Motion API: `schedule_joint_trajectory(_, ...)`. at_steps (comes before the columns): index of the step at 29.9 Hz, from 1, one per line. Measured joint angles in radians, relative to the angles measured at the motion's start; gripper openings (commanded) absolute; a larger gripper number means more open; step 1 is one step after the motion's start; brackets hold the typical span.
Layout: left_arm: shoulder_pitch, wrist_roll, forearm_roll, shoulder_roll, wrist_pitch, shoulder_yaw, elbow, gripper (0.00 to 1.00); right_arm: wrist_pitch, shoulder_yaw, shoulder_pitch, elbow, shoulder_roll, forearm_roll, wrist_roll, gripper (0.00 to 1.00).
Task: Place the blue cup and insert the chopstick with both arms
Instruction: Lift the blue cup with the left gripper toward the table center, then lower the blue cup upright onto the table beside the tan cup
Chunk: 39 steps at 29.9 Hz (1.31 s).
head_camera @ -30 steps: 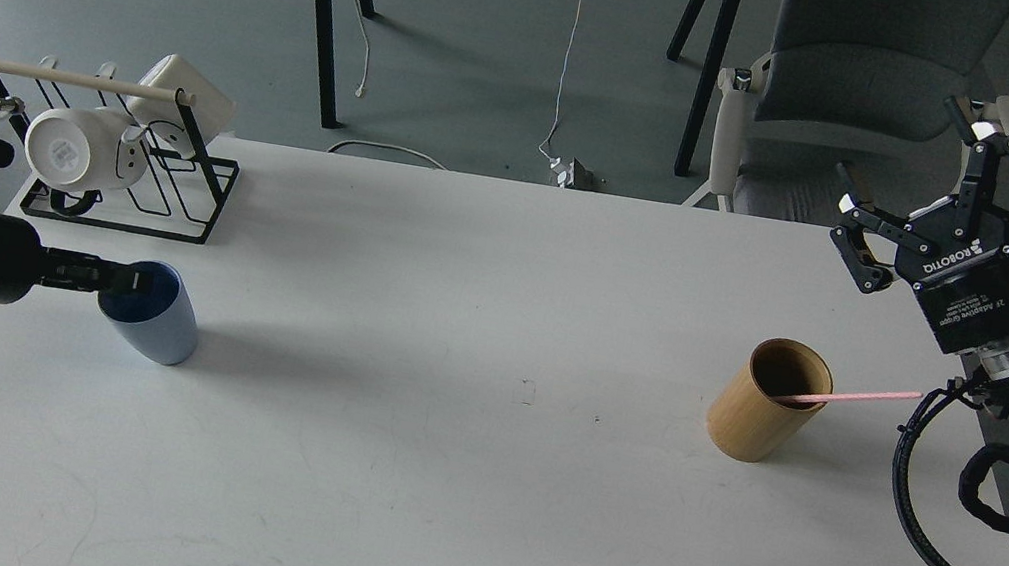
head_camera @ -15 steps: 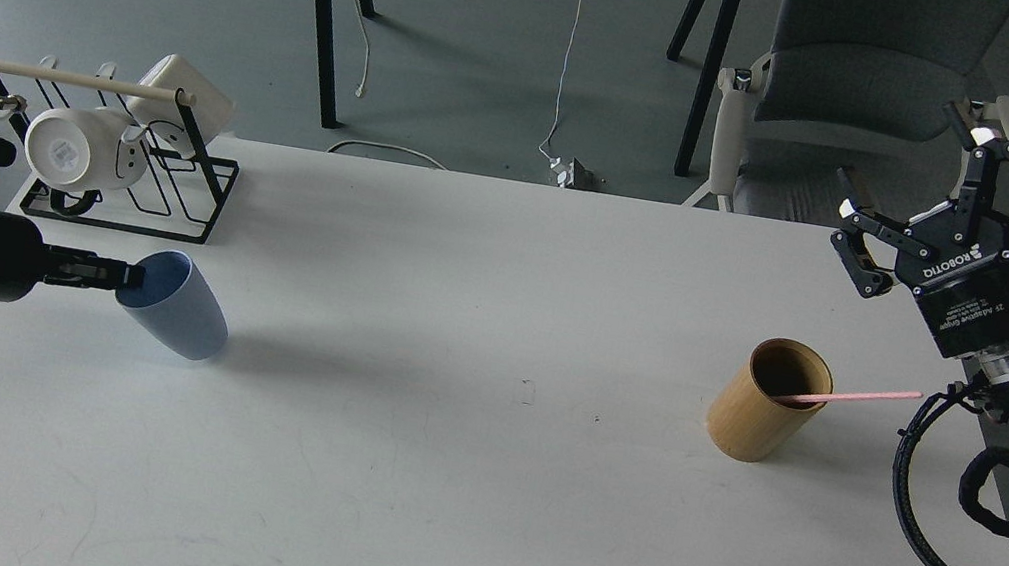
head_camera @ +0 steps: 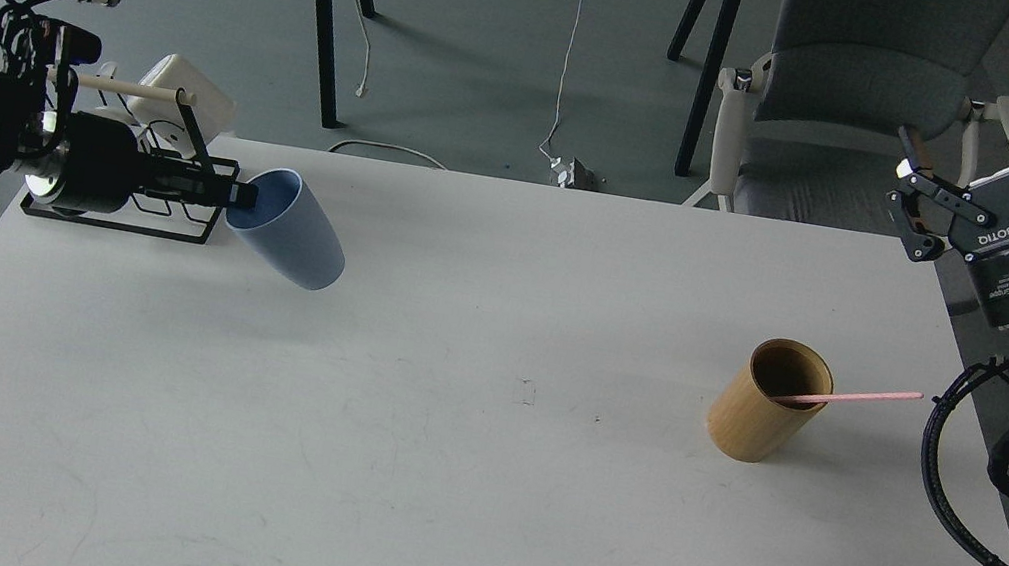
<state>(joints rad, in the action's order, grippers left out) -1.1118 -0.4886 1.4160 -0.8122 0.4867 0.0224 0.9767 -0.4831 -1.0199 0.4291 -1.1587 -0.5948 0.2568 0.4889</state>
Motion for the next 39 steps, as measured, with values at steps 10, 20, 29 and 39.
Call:
schedule_joint_trajectory(10,-0.288,0.000,-0.003,0.435,0.002,-0.308,-0.211,0.00,0.016,-0.011,0.015,0.031,0.009,-0.058,0.000,0.91)
schedule_joint_trajectory(20,-0.340,0.000,0.004,0.706,0.002,-0.434,-0.315,0.00,0.017,-0.008,0.000,0.033,-0.001,-0.072,0.000,0.91)
schedule_joint_trajectory(29,-0.316,0.000,0.005,0.809,-0.035,-0.452,-0.394,0.01,0.018,-0.004,-0.017,0.032,-0.002,-0.072,0.000,0.91)
schedule_joint_trajectory(39,-0.239,0.000,0.013,0.812,-0.059,-0.452,-0.480,0.01,0.018,0.001,-0.018,0.032,-0.001,-0.072,0.000,0.91)
